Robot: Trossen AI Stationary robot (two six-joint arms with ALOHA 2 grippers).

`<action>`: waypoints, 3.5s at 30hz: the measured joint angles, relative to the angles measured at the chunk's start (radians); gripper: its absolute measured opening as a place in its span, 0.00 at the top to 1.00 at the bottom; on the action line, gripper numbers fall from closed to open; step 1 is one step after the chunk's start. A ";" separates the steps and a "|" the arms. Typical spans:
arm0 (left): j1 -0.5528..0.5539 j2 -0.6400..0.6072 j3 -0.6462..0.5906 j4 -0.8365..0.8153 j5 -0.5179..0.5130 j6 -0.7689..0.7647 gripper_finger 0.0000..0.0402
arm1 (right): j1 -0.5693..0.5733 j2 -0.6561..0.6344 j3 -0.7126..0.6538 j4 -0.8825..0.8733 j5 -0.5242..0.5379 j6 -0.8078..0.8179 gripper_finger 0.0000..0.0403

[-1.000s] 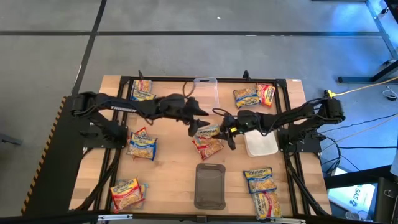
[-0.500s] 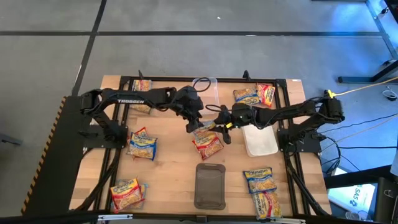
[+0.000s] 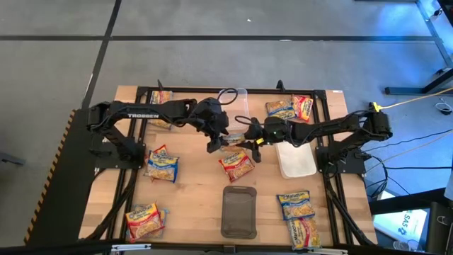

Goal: Sort Maruchan noodles
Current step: Put the center light blue noodle pack into the transparent bin

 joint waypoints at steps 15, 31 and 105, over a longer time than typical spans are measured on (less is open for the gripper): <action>-0.006 0.057 -0.001 -0.001 -0.022 0.009 0.40 | -0.001 0.000 0.000 0.050 0.031 -0.044 0.77; -0.003 0.064 -0.001 -0.001 -0.042 0.034 0.71 | 0.000 -0.002 0.000 0.073 0.054 -0.050 0.59; 0.454 0.612 0.551 -0.251 -0.149 0.503 0.65 | 0.000 -0.469 -0.161 -0.455 0.375 0.011 0.33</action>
